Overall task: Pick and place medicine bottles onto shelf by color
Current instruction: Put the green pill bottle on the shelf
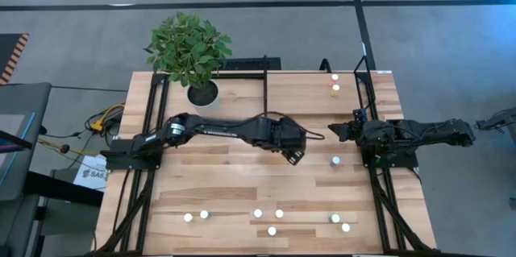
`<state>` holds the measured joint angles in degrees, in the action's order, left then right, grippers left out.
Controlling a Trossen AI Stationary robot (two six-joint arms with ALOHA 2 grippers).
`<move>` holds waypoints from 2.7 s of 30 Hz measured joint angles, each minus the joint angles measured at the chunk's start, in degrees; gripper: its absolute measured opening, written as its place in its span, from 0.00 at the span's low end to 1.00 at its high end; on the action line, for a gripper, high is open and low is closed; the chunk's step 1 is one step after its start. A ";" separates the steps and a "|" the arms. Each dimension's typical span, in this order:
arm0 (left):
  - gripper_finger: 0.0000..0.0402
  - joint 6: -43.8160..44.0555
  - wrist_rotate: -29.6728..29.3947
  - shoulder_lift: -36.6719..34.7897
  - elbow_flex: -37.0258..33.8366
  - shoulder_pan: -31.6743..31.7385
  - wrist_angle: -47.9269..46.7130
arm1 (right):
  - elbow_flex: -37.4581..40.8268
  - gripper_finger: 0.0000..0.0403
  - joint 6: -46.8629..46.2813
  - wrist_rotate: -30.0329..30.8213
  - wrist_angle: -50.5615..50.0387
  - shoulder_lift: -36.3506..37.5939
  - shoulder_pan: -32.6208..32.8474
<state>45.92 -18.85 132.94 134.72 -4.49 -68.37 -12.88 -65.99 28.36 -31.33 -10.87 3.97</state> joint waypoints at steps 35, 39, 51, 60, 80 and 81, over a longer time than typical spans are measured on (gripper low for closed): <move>0.45 14.95 -31.14 -75.85 -93.72 -9.76 33.79 | 0.02 0.42 -0.01 0.00 -0.01 -0.01 -0.01; 0.45 1.44 -28.77 -77.61 -103.97 -4.95 54.96 | 0.02 0.42 0.01 0.00 0.00 0.01 0.00; 0.45 -24.23 4.42 -77.59 -118.65 18.76 94.73 | 0.02 0.42 -0.01 0.02 -0.01 0.00 -0.01; 0.45 -26.75 20.50 -80.32 -118.88 29.78 94.04 | 0.02 0.42 0.01 0.02 -0.01 0.00 -0.01; 0.45 -28.07 2.35 -106.60 -118.86 21.23 67.90 | 0.02 0.42 0.00 0.01 -0.01 0.00 0.01; 0.45 -28.06 1.18 -108.08 -118.86 20.60 66.09 | 0.02 0.42 0.01 0.00 -0.01 0.00 0.01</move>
<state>17.86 -17.67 24.86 15.86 16.11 -2.29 -12.86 -65.98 28.36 -31.33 -10.87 3.98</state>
